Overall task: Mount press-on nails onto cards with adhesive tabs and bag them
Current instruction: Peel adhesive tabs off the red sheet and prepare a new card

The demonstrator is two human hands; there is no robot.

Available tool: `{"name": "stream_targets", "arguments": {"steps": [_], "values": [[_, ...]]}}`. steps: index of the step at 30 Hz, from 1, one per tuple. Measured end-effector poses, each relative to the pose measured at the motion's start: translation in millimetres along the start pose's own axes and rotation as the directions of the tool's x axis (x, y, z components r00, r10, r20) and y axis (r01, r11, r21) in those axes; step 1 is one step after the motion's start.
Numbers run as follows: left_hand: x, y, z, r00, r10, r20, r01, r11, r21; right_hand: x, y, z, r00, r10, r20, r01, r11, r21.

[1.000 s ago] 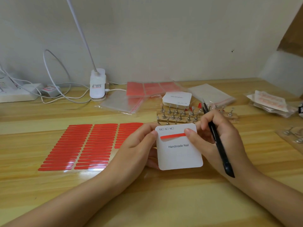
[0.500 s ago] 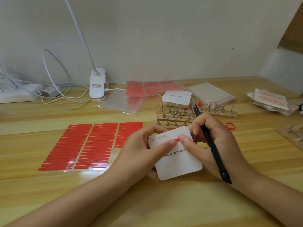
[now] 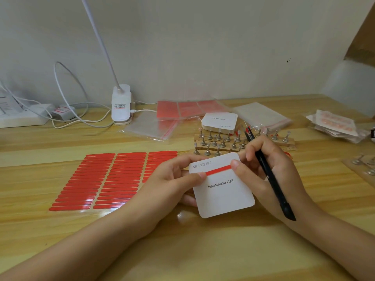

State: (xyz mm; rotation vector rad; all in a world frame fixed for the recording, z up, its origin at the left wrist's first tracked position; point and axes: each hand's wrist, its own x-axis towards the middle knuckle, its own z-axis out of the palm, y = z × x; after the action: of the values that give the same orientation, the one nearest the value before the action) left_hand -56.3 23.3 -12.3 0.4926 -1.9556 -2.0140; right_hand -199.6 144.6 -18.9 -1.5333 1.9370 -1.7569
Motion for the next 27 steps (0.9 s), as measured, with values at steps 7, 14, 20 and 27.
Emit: {"name": "stream_targets", "arguments": {"steps": [7, 14, 20, 27], "values": [[0.9, 0.1, -3.6, 0.997, -0.017, 0.069, 0.021, 0.998, -0.055, 0.1, 1.1, -0.7, 0.999, 0.046, 0.013, -0.047, 0.999, 0.011], [-0.5, 0.3, 2.0, 0.998, 0.008, 0.054, -0.012, 0.998, 0.063, 0.9, -6.4, 5.4, 0.991, 0.12, 0.052, -0.116, 0.991, -0.063], [-0.5, 0.4, 2.2, 0.999, 0.0, 0.053, -0.003, 0.999, 0.054, -1.5, -3.1, 3.2, 0.996, 0.066, 0.067, -0.059, 0.993, -0.103], [0.8, -0.6, -1.7, 0.997, -0.026, 0.069, 0.028, 0.999, -0.031, -1.2, -1.7, 0.0, 0.992, 0.022, 0.126, -0.019, 0.999, -0.026]]}}
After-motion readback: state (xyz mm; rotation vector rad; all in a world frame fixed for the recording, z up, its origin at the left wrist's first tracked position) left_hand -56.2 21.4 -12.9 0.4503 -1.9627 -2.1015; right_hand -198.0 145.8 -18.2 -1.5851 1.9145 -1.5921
